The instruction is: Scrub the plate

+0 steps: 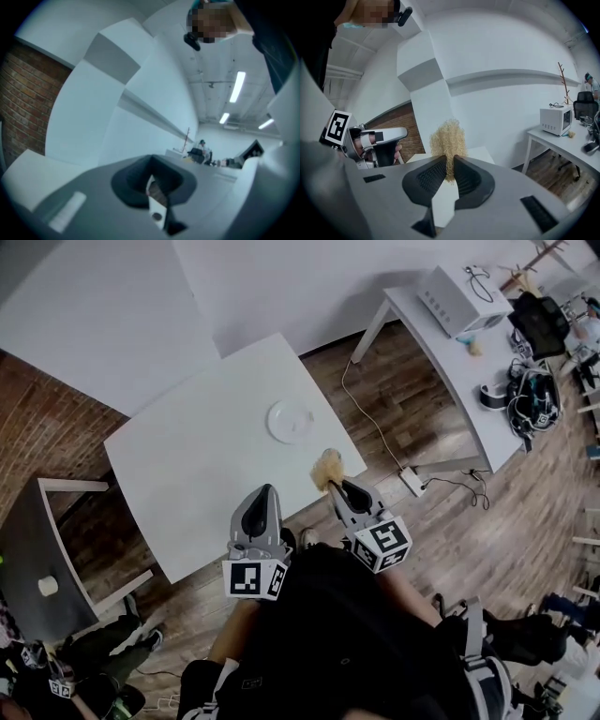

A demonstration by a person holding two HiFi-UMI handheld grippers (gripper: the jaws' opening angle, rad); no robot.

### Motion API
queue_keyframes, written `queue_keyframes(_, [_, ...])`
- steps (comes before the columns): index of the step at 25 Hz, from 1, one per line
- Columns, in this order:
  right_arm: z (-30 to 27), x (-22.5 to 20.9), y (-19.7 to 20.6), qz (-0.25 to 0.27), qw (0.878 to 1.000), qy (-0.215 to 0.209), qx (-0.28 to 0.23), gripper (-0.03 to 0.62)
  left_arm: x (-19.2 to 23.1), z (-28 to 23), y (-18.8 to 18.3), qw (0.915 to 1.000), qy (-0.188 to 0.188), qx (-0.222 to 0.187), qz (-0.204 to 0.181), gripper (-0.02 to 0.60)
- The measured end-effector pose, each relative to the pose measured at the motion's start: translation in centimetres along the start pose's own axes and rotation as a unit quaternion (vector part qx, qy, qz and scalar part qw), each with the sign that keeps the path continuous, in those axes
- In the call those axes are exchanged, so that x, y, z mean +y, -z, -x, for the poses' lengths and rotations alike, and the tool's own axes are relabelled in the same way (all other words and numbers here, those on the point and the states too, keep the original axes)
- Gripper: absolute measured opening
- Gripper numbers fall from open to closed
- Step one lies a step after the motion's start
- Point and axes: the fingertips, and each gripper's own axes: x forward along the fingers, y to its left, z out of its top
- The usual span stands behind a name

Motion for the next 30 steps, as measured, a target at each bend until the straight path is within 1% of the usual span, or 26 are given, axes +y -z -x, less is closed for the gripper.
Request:
queue_keyframes(5, [-3.2,0.0,-0.6,-0.014,1.0,0.016,0.009,0.043,3.0,-1.6,0.7,0.9996,0.018,0.019,-0.001,0.003])
queue_keyframes(9, [-5.4,0.1,-1.9,-0.007,1.0,0.026,0.001,0.043,4.5,-2.6,0.4,0.9992,0.035,0.019,0.004,0.003])
queue_keyframes(11, [-6.4,0.0,-2.4,-0.013,1.0,0.025,-0.003,0.042,5.2,-3.2,0.4,0.999,0.038,0.022,0.002,0.003])
queue_keyframes(14, [-7.5,-0.7,-2.3,-0.017,1.0,0.021,0.012,0.041,5.9,-4.2,0.3,0.9991,0.034,0.025,0.007,0.003])
queue_keyframes(19, [-10.1,-2.9,-1.1,-0.019,0.999,0.021,0.041,0.041,7.1,-6.8,0.7,0.9994,0.015,0.031,0.006,0.003])
queue_keyframes(22, [-11.4,-4.1,-0.3,-0.023,0.998,0.015,0.064,0.042,7.3,-7.9,1.1,0.9991,0.007,0.039,0.016,0.003])
queue_keyframes(25, [-13.6,-5.7,0.7,-0.021,0.996,0.01,0.083,0.043,7.9,-9.7,1.7,0.9985,0.002,0.051,0.018,0.003])
queue_keyframes(30, [-16.3,-8.0,4.3,-0.021,0.992,0.0,0.127,0.042,7.7,-11.4,2.7,0.9982,-0.001,0.057,0.015,0.003])
